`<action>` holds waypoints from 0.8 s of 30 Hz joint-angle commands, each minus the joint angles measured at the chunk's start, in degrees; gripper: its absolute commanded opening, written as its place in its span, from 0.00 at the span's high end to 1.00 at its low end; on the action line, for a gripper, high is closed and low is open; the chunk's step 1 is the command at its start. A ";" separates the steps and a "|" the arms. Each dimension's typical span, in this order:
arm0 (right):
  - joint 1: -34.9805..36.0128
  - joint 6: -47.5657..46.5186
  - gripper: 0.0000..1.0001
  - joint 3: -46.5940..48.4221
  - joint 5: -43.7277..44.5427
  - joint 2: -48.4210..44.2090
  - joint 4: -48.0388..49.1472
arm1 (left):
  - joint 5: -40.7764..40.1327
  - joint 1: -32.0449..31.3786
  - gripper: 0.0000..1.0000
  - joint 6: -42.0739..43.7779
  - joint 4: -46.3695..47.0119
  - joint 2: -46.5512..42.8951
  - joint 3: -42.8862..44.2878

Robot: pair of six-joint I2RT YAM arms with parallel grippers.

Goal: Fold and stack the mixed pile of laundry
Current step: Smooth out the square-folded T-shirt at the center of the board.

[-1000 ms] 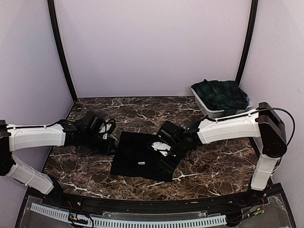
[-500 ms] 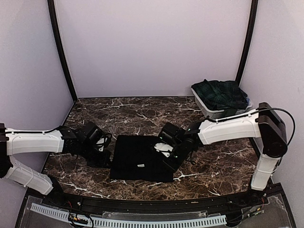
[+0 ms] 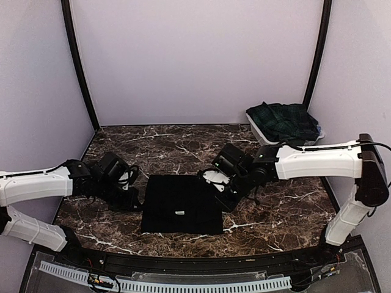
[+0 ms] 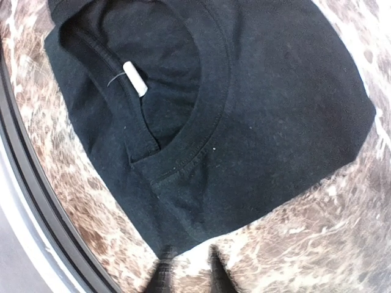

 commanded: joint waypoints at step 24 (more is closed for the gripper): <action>4.50 -3.87 0.65 1.84 13.05 9.73 1.26 | 2.21 -0.27 1.00 -1.23 2.02 3.06 -1.75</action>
